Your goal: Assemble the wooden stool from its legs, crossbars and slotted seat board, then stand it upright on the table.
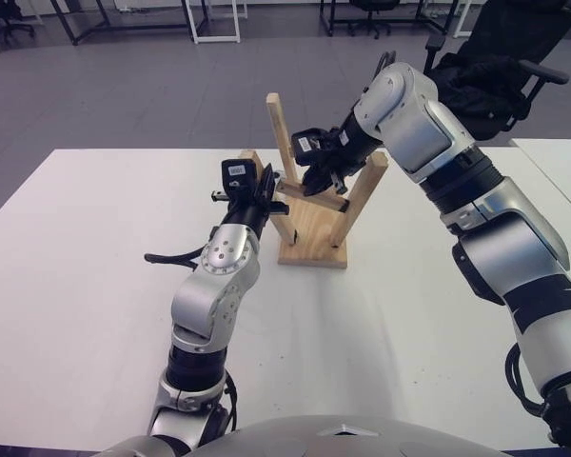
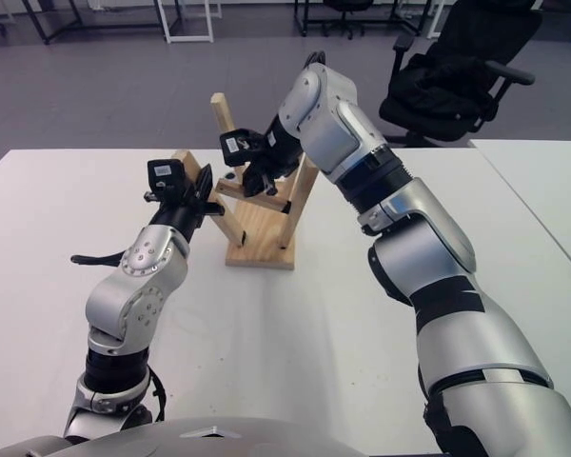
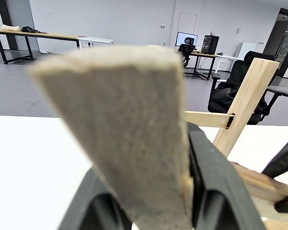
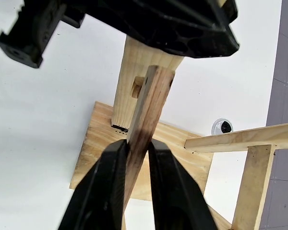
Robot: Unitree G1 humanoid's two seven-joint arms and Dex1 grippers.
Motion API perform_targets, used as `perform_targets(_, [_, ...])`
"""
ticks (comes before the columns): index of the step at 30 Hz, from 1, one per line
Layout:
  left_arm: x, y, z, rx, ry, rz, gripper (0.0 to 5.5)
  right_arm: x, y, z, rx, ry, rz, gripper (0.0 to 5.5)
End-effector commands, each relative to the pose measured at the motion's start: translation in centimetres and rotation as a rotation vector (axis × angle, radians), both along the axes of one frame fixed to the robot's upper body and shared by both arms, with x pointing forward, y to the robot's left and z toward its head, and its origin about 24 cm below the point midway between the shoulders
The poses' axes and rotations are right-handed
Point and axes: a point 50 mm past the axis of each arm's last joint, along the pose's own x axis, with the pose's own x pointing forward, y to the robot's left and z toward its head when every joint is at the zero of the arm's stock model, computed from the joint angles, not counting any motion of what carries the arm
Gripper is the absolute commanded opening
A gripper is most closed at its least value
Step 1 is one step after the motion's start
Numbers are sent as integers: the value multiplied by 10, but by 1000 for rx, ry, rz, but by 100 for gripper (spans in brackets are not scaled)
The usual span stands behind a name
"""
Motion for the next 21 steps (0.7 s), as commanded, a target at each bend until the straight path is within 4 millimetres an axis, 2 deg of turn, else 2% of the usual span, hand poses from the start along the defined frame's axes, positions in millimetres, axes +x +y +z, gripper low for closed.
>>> perform_targets(1, [0, 16, -54, 99, 285, 65, 111, -1, 1, -1, -24, -51, 26, 60])
perform_targets(5, [3, 18, -50, 70, 276, 61, 111, 3, 5, -7, -31, -47, 18, 60])
perform_targets(10, [5, 10, -50, 68, 283, 17, 111, 5, 13, -15, -40, -34, 25, 60])
perform_targets(21, [9, 4, -46, 87, 267, -17, 111, 11, 12, -59, -125, 45, -8, 60])
